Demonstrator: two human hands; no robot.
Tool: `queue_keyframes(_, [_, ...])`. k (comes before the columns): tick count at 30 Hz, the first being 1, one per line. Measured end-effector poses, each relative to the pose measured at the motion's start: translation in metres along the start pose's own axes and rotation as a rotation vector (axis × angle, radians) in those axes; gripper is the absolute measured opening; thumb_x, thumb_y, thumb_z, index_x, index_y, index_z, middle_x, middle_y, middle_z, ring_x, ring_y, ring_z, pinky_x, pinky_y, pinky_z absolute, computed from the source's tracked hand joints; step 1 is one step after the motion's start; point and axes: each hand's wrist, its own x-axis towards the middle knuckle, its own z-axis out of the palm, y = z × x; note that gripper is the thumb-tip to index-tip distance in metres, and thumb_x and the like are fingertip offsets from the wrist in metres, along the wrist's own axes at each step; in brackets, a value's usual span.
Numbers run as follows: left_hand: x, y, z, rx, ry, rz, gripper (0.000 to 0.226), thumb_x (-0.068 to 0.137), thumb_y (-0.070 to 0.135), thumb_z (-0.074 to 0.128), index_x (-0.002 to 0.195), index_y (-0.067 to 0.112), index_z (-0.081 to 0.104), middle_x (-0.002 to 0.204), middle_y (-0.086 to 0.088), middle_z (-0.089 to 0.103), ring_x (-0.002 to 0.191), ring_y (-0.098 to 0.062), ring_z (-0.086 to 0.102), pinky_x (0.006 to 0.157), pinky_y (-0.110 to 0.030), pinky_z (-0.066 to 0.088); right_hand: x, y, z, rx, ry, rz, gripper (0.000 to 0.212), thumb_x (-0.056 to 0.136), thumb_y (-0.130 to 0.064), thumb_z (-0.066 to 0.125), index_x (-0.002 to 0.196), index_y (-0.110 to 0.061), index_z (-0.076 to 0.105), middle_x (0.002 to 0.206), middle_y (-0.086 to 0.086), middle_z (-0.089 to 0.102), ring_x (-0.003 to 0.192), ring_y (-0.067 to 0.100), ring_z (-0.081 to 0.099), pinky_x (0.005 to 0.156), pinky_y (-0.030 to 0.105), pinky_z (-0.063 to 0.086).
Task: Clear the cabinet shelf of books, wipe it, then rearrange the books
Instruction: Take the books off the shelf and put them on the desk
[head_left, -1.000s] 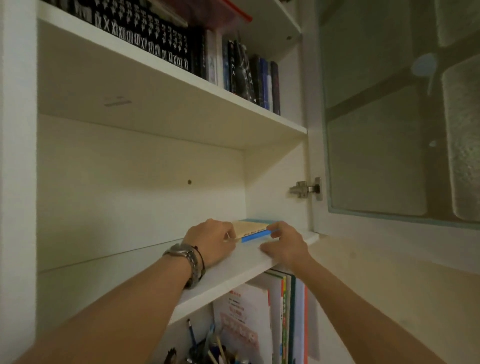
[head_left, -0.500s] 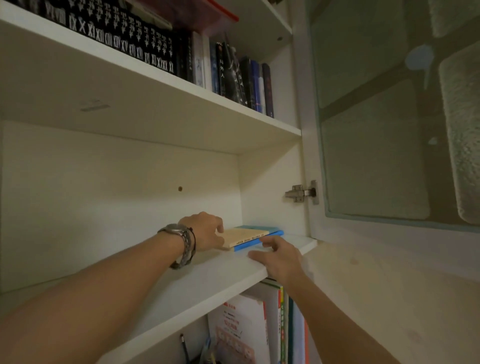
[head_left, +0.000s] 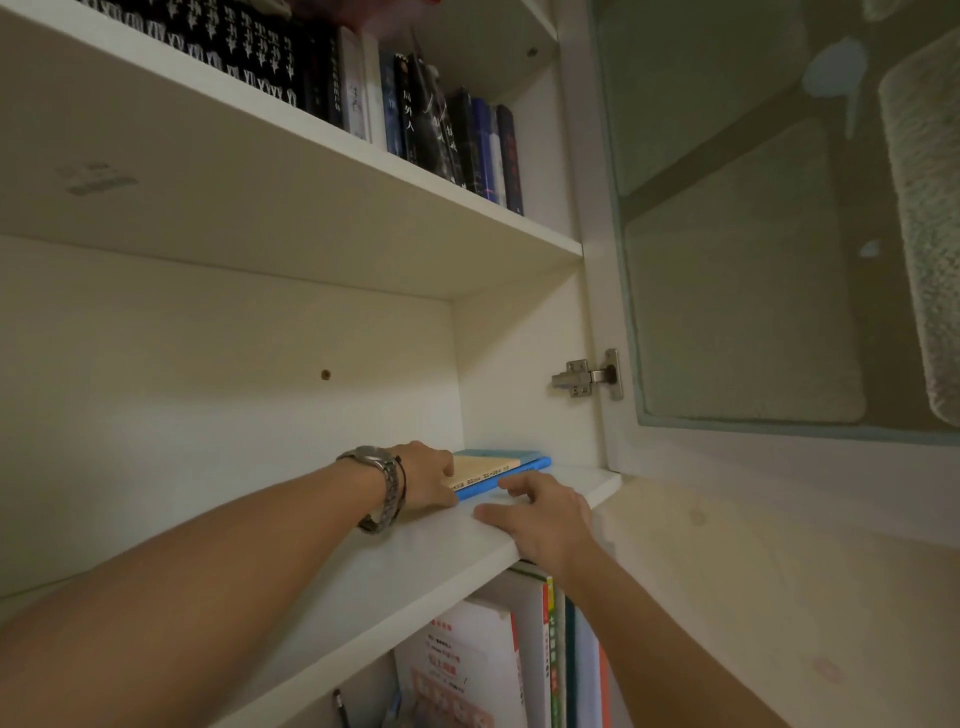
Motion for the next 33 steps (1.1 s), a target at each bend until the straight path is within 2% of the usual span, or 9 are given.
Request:
queue_keyframes(2, [0.005, 0.000, 0.003, -0.008, 0.008, 0.026, 0.048, 0.096, 0.044, 0.044, 0.140, 0.027, 0.037, 0.136, -0.007, 0.047, 0.114, -0.023, 0.051, 0.092, -0.031, 0.043, -0.001, 0.000, 0.000, 0.012, 0.005, -0.001, 0.043, 0.081, -0.044, 0.070, 0.121, -0.032, 0.057, 0.118, -0.012, 0.054, 0.116, 0.014, 0.038, 0.106, 0.030, 0.026])
queue_keyframes(7, [0.014, -0.005, 0.009, -0.119, -0.017, 0.055, 0.051, 0.096, 0.041, 0.045, 0.144, 0.028, 0.034, 0.147, -0.007, 0.038, 0.129, -0.025, 0.042, 0.105, -0.032, 0.035, -0.002, -0.002, 0.000, 0.024, 0.009, 0.003, 0.040, 0.080, -0.043, 0.071, 0.117, -0.032, 0.059, 0.109, -0.014, 0.051, 0.117, 0.014, 0.040, 0.105, 0.029, 0.027])
queue_keyframes(10, [0.017, -0.001, 0.013, -0.164, 0.038, 0.042, 0.048, 0.096, 0.042, 0.047, 0.140, 0.026, 0.038, 0.141, -0.007, 0.044, 0.122, -0.024, 0.047, 0.094, -0.029, 0.038, -0.002, -0.002, 0.000, 0.041, 0.006, 0.003, 0.037, 0.080, -0.042, 0.072, 0.113, -0.033, 0.059, 0.107, -0.015, 0.050, 0.118, 0.015, 0.040, 0.103, 0.028, 0.027])
queue_keyframes(14, [0.017, 0.005, 0.014, -0.038, 0.144, 0.034, 0.043, 0.095, 0.045, 0.047, 0.132, 0.025, 0.044, 0.126, -0.004, 0.055, 0.104, -0.021, 0.055, 0.082, -0.030, 0.044, -0.004, -0.002, -0.001, 0.061, -0.002, -0.002, 0.034, 0.080, -0.042, 0.072, 0.110, -0.034, 0.058, 0.109, -0.013, 0.052, 0.118, 0.015, 0.040, 0.098, 0.026, 0.026])
queue_keyframes(19, [0.012, -0.001, 0.013, 0.120, 0.320, 0.099, 0.037, 0.092, 0.041, 0.052, 0.126, 0.029, 0.048, 0.118, 0.000, 0.060, 0.098, -0.019, 0.058, 0.077, -0.031, 0.047, -0.002, -0.001, 0.000, 0.080, 0.000, 0.021, 0.032, 0.079, -0.043, 0.073, 0.106, -0.037, 0.057, 0.114, -0.012, 0.054, 0.120, 0.016, 0.040, 0.104, 0.029, 0.030])
queue_keyframes(28, [0.011, -0.014, 0.013, 0.103, 0.285, 0.076, 0.034, 0.092, 0.043, 0.053, 0.122, 0.027, 0.051, 0.118, 0.001, 0.059, 0.098, -0.018, 0.056, 0.077, -0.030, 0.047, -0.002, 0.000, 0.000, 0.082, -0.007, 0.016, 0.036, 0.080, -0.041, 0.073, 0.114, -0.034, 0.060, 0.112, -0.013, 0.052, 0.120, 0.016, 0.038, 0.106, 0.031, 0.028])
queue_keyframes(33, [0.008, -0.018, 0.007, 0.018, 0.367, 0.128, 0.022, 0.094, 0.036, 0.052, 0.115, 0.030, 0.055, 0.119, 0.007, 0.061, 0.099, -0.015, 0.057, 0.070, -0.027, 0.041, -0.002, 0.001, 0.000, 0.087, -0.012, 0.002, 0.030, 0.079, -0.042, 0.073, 0.104, -0.037, 0.058, 0.110, -0.012, 0.051, 0.121, 0.017, 0.040, 0.108, 0.032, 0.030])
